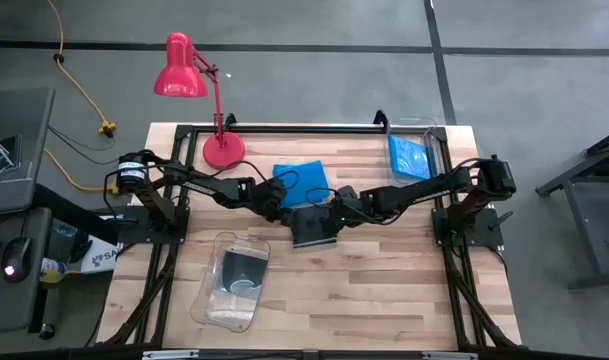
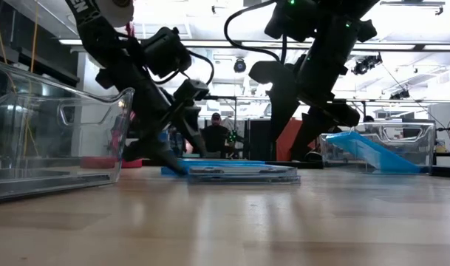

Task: Pick & place jewel cases by type
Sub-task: Put the black cd case into the bottom transparent bin

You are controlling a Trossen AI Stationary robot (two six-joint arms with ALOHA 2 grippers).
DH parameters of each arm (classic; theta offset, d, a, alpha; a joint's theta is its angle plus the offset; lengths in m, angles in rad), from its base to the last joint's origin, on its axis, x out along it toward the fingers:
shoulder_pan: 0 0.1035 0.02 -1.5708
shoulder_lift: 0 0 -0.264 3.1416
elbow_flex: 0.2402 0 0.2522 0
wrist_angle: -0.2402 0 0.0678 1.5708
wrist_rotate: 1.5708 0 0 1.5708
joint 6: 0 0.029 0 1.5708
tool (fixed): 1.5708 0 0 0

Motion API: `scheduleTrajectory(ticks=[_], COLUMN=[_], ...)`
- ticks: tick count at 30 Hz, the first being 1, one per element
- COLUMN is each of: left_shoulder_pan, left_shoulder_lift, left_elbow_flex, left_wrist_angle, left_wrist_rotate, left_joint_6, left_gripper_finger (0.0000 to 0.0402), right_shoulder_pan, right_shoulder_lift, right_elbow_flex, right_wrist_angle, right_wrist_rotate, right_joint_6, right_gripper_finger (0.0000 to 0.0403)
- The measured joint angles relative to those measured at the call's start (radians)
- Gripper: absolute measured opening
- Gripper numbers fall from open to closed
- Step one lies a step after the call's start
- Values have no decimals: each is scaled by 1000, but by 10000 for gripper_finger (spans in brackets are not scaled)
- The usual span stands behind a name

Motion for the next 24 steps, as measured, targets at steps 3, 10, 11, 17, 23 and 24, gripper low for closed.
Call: scheduleTrajectory(ticks=[3,10,11,17,23,24], left_shoulder_pan=[0,0,0,0,0,0], left_shoulder_lift=[0,0,0,0,-1,-1], left_elbow_flex=[0,0,0,0,0,0], left_wrist_angle=[5,40,45,44,37,37], left_wrist_rotate=[1,3,4,7,9,9], left_joint_6=[0,6,10,27,33,34], left_gripper_finger=[239,239,239,239,239,239], right_shoulder_pan=[0,1,3,25,30,30], right_shoulder_lift=[0,31,44,105,131,131], right_elbow_flex=[0,0,0,0,-1,-2], right_wrist_angle=[0,5,9,76,154,156], right_wrist_rotate=[-7,-55,-65,-97,-124,-124], right_joint_6=[0,28,32,56,59,59], right_gripper_finger=[209,209,209,209,209,209])
